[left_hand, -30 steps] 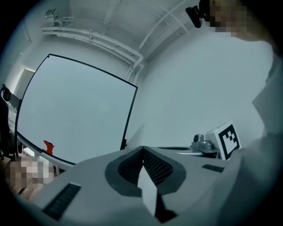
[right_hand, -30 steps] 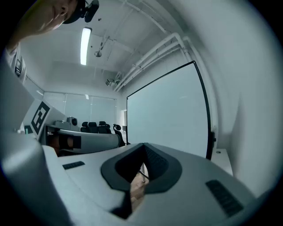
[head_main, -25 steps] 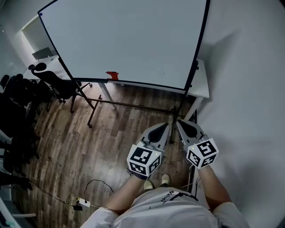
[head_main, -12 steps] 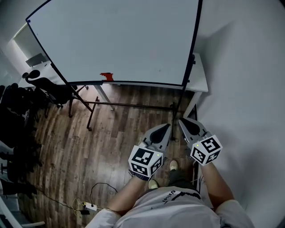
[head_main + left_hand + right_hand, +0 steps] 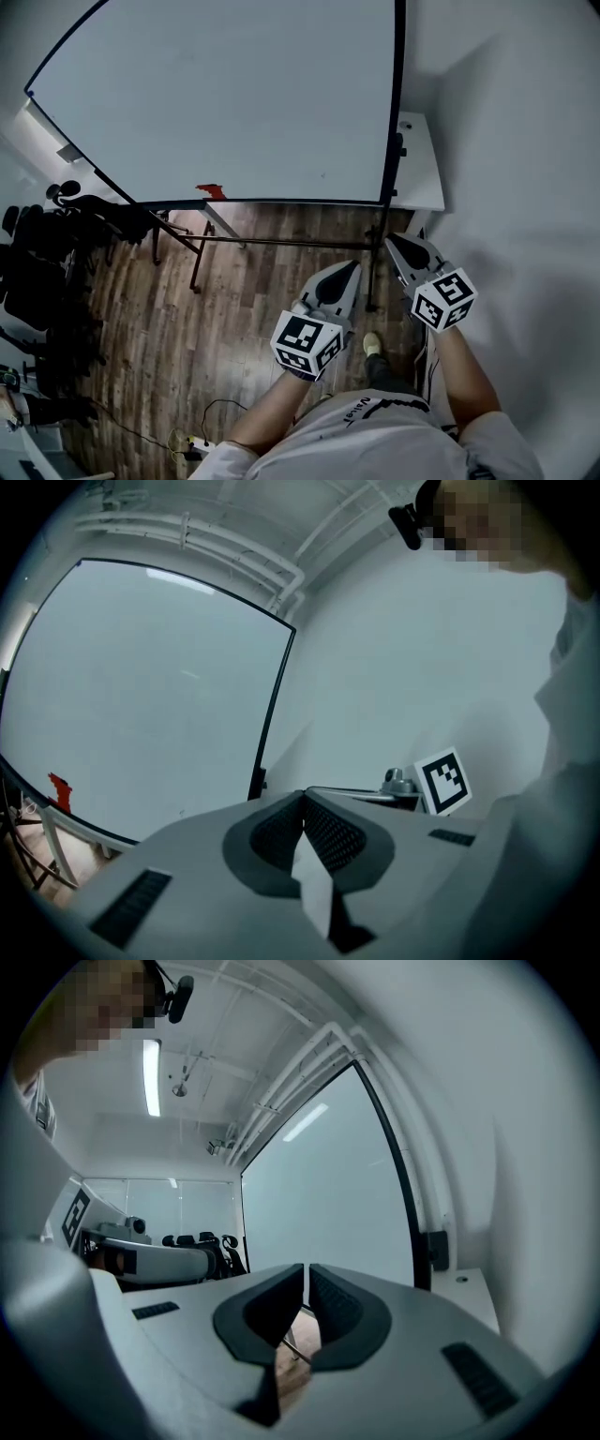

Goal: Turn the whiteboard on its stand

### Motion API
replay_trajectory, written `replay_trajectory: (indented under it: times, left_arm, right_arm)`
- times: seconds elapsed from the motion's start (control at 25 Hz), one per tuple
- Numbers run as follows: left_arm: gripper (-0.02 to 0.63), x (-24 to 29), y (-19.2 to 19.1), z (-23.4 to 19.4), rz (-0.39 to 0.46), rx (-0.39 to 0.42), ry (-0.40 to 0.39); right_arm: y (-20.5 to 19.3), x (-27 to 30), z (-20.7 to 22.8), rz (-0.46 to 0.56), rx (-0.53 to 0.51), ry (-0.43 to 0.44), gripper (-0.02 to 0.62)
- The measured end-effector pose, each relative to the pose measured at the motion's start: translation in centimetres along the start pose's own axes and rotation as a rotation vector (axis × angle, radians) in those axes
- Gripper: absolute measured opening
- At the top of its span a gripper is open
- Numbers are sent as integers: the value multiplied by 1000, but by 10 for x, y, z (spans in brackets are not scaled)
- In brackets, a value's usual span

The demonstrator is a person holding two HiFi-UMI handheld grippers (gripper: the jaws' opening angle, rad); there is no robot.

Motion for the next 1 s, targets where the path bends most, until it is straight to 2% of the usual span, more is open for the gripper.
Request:
replay_trajectory:
  times: [0.28, 0.4, 0.48, 0.76, 1.0]
  left_arm:
    - [11, 102, 12, 2, -6, -18, 31]
    - [11, 139, 12, 4, -4, -8, 41]
    - [11, 160, 10, 3, -9, 1, 42]
    - [11, 217, -7, -8, -52, 7, 47]
    - [11, 244, -14, -12, -83, 2, 45]
  right_arm:
    - [1, 20, 122, -37, 5, 74, 21]
    - [-9, 28, 167, -51, 21, 132, 80]
    - [-17, 36, 191, -69, 28, 150, 95]
    - [-51, 66, 250, -141, 45, 152, 132]
    - [-71, 93, 286, -194, 40, 164, 201]
Point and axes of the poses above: the fingertips, and each gripper's own axes: x forward along the fingers, z to its right, y out of its top, the point moved 7 cm from there along -x, backward along the fingers, and after that the axes turned 11 degrees about y, right-handed, at the moved point
